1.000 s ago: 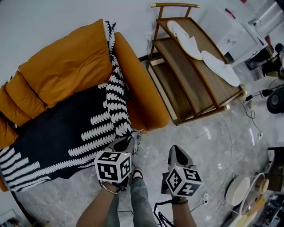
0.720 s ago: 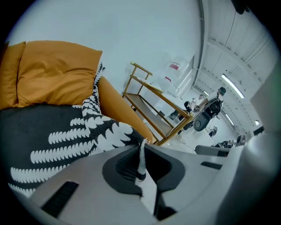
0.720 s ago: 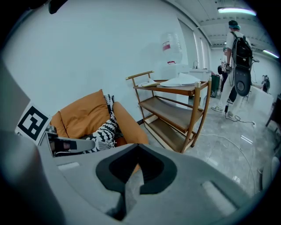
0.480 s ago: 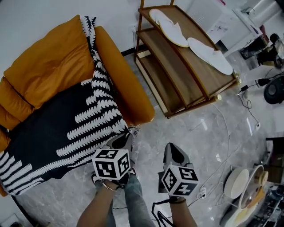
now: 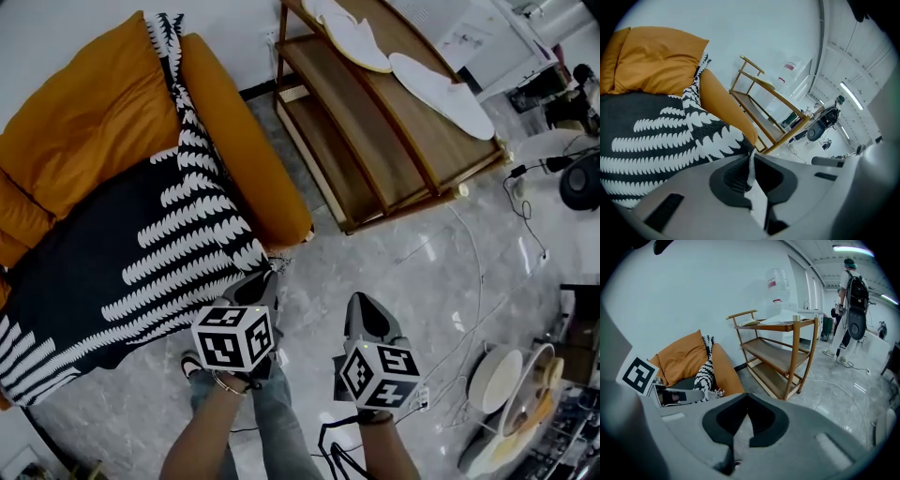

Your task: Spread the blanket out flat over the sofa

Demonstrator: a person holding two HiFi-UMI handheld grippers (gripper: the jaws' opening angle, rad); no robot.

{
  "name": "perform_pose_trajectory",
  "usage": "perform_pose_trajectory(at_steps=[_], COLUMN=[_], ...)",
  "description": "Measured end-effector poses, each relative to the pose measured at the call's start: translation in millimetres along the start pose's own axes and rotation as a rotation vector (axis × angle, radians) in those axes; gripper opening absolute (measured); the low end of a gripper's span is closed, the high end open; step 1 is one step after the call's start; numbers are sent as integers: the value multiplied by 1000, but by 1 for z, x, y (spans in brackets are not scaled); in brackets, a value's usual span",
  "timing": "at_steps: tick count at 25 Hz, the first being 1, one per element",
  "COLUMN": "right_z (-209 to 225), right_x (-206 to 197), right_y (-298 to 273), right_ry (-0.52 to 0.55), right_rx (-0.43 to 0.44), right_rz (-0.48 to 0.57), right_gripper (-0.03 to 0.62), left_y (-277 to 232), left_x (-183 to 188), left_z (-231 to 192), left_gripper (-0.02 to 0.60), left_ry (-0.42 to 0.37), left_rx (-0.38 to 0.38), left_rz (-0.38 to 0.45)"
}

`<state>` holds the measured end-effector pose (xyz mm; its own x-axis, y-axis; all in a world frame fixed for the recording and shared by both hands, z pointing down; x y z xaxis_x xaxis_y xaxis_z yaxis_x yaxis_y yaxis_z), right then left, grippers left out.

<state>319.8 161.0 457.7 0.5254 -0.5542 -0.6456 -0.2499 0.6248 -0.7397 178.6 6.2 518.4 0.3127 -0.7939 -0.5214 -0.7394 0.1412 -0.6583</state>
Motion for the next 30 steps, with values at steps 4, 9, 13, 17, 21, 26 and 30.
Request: perform_pose_trajectory(at_steps=[4,9,13,17,21,26,30], right_z=[7,19,26,33,35,40,46], right_x=[-6,-16,-18,-20,-29,-37,-39], right_y=[-3,-8,-14,-25,-31,-39,-37], right_ry=[3,5,9,12,11,19,18], right_rx=[0,-9,-7,-2,7,13,6], right_rz=[-14,-38,-50,-52,-54,-62,-72], right_gripper=[5,5,5,5,5,5,5], left_y=[-10,-26,-36,-50,-61,-75,-79], left_x=[-13,-29,-35,-42,-55,-67,-70], left_z=[0,-2,-4,-6,-11,-20,-23], left_gripper=[15,15,15,15,17,15,15], left_ry=[10,18,6,-1,-11,-16,-22], left_rx=[-2,0,-14,-24,-36,-35,-35], left_rz=[-3,-16,-30,-37,-43,-51,-60])
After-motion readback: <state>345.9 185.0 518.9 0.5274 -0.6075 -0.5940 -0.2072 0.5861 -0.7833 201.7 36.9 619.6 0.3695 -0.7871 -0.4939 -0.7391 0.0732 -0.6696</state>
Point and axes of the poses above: the fingertips, and each gripper's own axes: y backward along the fingers, z to its right, x out of its top, the point moved 9 cm from there along y, backward along the fingers, and after that the axes turned 1 degree about -z, right-handed, at the moved point
